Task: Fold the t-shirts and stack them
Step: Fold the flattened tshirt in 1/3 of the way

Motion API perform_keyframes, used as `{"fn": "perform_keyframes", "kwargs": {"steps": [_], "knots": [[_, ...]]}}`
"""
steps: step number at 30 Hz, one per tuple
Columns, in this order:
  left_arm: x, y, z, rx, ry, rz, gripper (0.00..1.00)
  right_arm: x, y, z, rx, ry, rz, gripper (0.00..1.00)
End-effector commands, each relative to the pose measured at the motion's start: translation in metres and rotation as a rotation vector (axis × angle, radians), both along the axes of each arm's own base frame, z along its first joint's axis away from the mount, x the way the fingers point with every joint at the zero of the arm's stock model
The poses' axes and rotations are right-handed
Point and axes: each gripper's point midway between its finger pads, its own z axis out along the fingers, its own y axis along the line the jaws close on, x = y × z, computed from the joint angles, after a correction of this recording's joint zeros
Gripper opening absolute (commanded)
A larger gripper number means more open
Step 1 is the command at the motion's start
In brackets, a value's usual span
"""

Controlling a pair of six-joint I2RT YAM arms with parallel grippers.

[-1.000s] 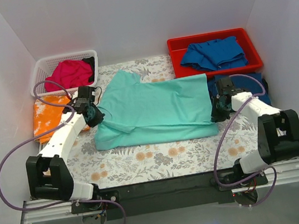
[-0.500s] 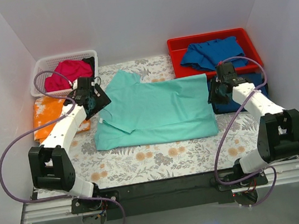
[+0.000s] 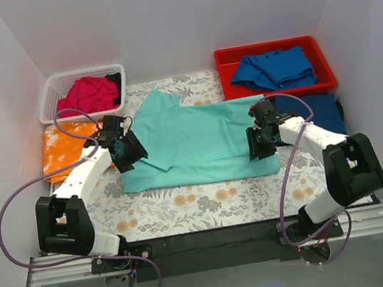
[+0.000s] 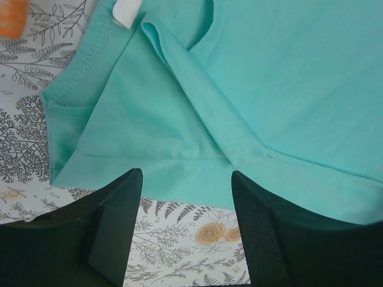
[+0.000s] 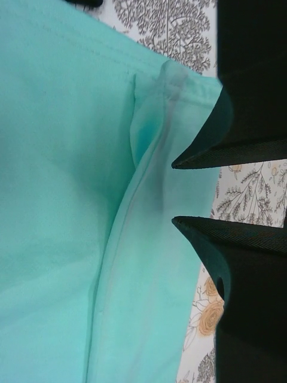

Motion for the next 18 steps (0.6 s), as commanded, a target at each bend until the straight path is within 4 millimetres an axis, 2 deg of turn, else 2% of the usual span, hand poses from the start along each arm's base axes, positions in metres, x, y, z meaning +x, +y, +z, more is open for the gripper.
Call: {"fn": "perform_keyframes", "kwargs": {"steps": [1, 5, 7, 8, 11, 18], "knots": [[-0.014, -0.003, -0.014, -0.016, 0.065, -0.002, 0.59, -0.002, 0.012, -0.014, 0.035, 0.07, 0.041, 0.43], [-0.015, 0.0, -0.03, 0.01, 0.111, -0.002, 0.58, 0.007, 0.02, -0.019, 0.06, 0.082, 0.061, 0.42], [-0.018, 0.001, -0.042, 0.022, 0.159, -0.002, 0.58, 0.006, 0.022, -0.024, 0.065, 0.099, 0.071, 0.42], [-0.018, 0.008, -0.046, 0.06, 0.165, 0.011, 0.58, 0.006, 0.023, -0.025, 0.067, 0.104, 0.075, 0.42], [-0.03, 0.017, -0.057, 0.099, 0.214, 0.039, 0.59, -0.002, 0.022, -0.035, 0.062, 0.141, 0.077, 0.41], [-0.091, 0.028, -0.074, 0.105, 0.382, 0.109, 0.59, -0.027, 0.007, -0.041, 0.009, 0.207, 0.057, 0.4]]}}
